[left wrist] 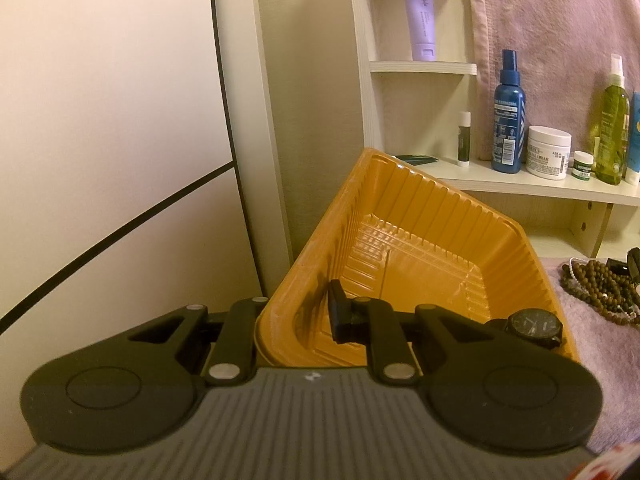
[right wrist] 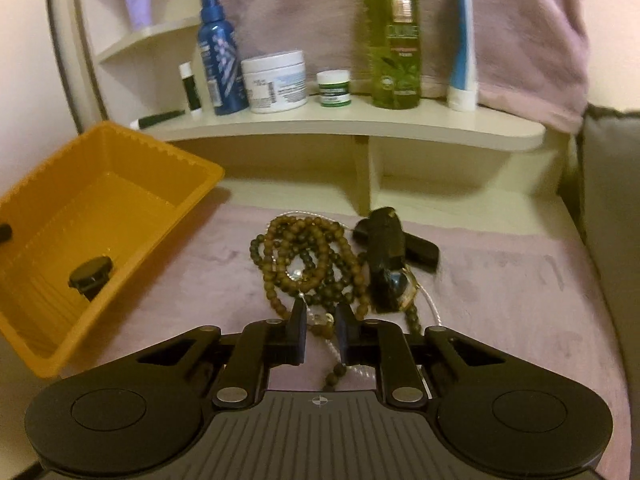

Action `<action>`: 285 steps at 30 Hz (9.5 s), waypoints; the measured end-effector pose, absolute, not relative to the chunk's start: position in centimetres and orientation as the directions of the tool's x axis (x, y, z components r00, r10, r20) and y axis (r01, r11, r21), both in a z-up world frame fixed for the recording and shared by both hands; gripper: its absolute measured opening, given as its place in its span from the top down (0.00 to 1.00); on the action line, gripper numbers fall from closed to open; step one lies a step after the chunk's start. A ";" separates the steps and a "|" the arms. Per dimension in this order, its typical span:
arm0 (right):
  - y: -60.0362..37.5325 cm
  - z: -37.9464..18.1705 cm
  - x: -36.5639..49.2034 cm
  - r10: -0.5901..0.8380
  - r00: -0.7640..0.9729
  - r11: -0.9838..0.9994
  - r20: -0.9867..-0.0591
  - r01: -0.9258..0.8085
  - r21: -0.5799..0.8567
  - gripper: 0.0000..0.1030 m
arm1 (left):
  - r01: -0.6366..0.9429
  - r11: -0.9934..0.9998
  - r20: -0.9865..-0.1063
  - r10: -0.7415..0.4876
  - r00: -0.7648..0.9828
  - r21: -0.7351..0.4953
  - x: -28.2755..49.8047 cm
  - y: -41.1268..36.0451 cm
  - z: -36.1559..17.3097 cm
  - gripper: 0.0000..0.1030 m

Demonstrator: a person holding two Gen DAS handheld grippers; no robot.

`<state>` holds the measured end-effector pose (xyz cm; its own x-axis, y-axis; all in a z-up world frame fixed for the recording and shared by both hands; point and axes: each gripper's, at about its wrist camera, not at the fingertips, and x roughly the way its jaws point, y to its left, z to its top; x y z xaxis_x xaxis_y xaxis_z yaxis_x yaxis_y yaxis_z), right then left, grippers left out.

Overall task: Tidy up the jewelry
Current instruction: 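Reach the right tool back to the pile and grasp the black clip, then carry the black clip into the orange tray and release it, then reach the right tool to the brown bead bracelet and grasp it, then carry the brown bracelet into the orange tray and open the right tool, then reach the right tool into the pile and grasp a long brown bead strand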

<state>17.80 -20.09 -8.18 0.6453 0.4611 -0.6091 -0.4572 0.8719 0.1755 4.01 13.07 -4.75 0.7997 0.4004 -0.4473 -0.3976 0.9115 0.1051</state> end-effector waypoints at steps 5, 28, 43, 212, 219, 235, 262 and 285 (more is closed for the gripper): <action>-18.6 -9.2 18.5 0.438 0.643 0.869 -0.628 -0.482 0.113 0.84 | -0.396 0.913 -0.451 0.398 0.799 0.103 4.0 13.2 -4.7 0.85; -18.5 -8.5 17.6 0.467 0.649 0.857 -0.601 -0.499 0.127 1.00 | -0.395 0.913 -0.450 0.395 0.801 0.100 4.0 13.1 -4.6 0.85; -22.0 -8.9 18.9 0.368 0.678 0.928 -0.636 -0.309 0.208 0.87 | -0.393 0.915 -0.451 0.391 0.802 0.095 4.0 13.2 -4.4 0.85; -3.5 -3.8 13.9 0.834 0.276 0.497 -0.478 -0.752 0.433 0.94 | -0.412 0.906 -0.447 0.408 0.796 0.093 4.0 13.1 -5.0 0.83; -2.7 -4.3 14.3 0.837 0.280 0.495 -0.469 -0.753 0.434 0.80 | -0.413 0.906 -0.447 0.408 0.796 0.093 4.0 13.2 -5.0 0.83; -16.1 -5.0 14.4 0.679 0.538 0.732 -0.500 -0.554 0.398 0.63 | -0.417 0.904 -0.449 0.411 0.793 0.092 3.9 13.2 -5.2 0.83; -20.9 -10.4 22.7 0.468 0.607 0.870 -0.642 -0.444 0.214 0.84 | -0.418 0.903 -0.452 0.414 0.790 0.098 4.0 13.2 -5.1 0.83; -21.0 5.0 18.0 0.633 0.696 0.771 -0.340 -0.604 0.201 0.94 | -0.417 0.904 -0.452 0.411 0.792 0.092 3.9 13.2 -5.1 0.83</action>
